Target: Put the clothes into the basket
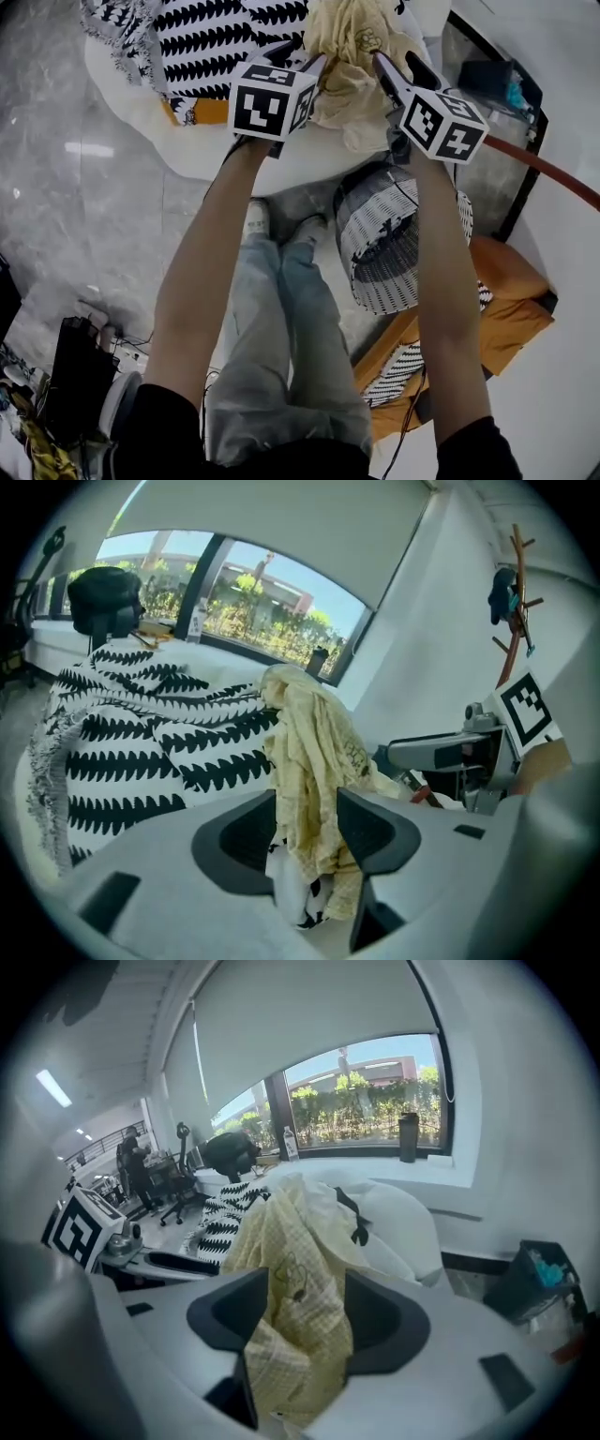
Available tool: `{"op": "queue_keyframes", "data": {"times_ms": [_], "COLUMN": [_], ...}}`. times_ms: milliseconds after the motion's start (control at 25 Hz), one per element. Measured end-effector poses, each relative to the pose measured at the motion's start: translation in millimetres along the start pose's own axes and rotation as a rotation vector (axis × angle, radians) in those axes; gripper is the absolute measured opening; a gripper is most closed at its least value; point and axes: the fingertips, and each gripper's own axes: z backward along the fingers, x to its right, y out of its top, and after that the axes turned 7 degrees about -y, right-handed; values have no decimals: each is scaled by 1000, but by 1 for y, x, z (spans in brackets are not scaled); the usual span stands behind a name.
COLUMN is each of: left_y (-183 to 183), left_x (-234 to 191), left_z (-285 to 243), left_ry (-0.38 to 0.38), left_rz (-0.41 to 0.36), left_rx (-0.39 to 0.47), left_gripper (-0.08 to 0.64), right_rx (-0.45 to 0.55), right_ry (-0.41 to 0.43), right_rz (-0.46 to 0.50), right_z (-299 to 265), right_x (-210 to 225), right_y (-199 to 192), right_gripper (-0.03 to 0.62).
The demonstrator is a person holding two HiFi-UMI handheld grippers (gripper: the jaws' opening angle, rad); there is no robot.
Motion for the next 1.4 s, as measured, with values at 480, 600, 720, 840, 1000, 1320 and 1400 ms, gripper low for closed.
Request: {"op": "queue_keyframes", "data": {"times_ms": [480, 600, 720, 840, 1000, 1320, 1400], "left_y": [-18, -22, -19, -18, -5, 63, 81], "left_x": [-18, -13, -3, 22, 60, 155, 185], "left_z": [-56, -54, -39, -10, 39, 141, 166], "left_ry": [-91, -92, -107, -167, -174, -187, -186], "left_rz": [30, 2, -17, 54, 42, -64, -131], "left_rx": [99, 88, 70, 93, 109, 170, 170], "left_gripper": [175, 76, 48, 43, 41, 41, 40], "right_rx": [-10, -51, -69, -42, -13, 121, 174], "right_ry": [26, 104, 199, 241, 280, 266, 254], "right_rz": [-53, -64, -136, -231, -222, -232, -269], "right_z": [-56, -55, -37, -3, 53, 195, 232], "right_x": [21, 5, -10, -14, -32, -60, -63], "right_y": [-44, -51, -46, -36, -14, 63, 83], "right_gripper": [227, 43, 28, 26, 25, 25, 25]}}
